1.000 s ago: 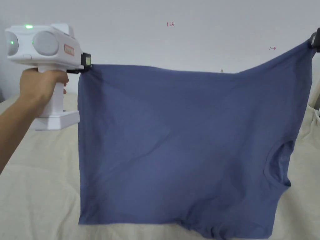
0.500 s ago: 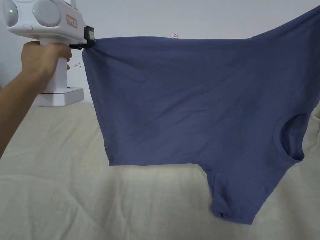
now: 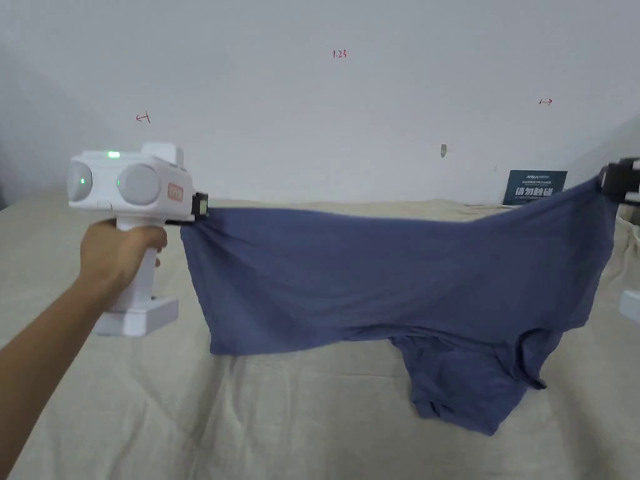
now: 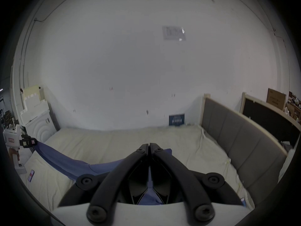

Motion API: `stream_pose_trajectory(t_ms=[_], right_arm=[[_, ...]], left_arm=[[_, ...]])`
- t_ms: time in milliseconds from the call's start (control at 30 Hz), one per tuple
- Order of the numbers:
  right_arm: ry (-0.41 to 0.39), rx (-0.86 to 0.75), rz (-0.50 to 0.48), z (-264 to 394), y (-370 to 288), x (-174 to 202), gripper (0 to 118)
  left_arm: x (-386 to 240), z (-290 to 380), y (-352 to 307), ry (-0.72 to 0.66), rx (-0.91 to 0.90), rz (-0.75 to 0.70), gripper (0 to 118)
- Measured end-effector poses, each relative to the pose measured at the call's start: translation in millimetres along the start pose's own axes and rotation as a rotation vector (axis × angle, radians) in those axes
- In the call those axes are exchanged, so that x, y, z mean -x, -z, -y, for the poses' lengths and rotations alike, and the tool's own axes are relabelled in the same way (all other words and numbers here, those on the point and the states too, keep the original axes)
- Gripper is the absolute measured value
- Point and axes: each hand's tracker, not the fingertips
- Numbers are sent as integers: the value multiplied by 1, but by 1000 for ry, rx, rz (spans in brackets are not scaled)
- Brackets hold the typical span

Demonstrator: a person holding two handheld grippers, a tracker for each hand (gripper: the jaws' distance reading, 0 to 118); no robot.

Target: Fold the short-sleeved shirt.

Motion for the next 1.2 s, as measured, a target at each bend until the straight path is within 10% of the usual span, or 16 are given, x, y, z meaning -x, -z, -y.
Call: stream_pose_trajectory(t_ms=[833,1200], right_arm=[[172,185,-65,236,-179,-7,0],[111,282,-47,297,-241,-6,0]], left_arm=[[22,276,-99,0,243,59,0],[24,343,-147,-5,318,57,0]])
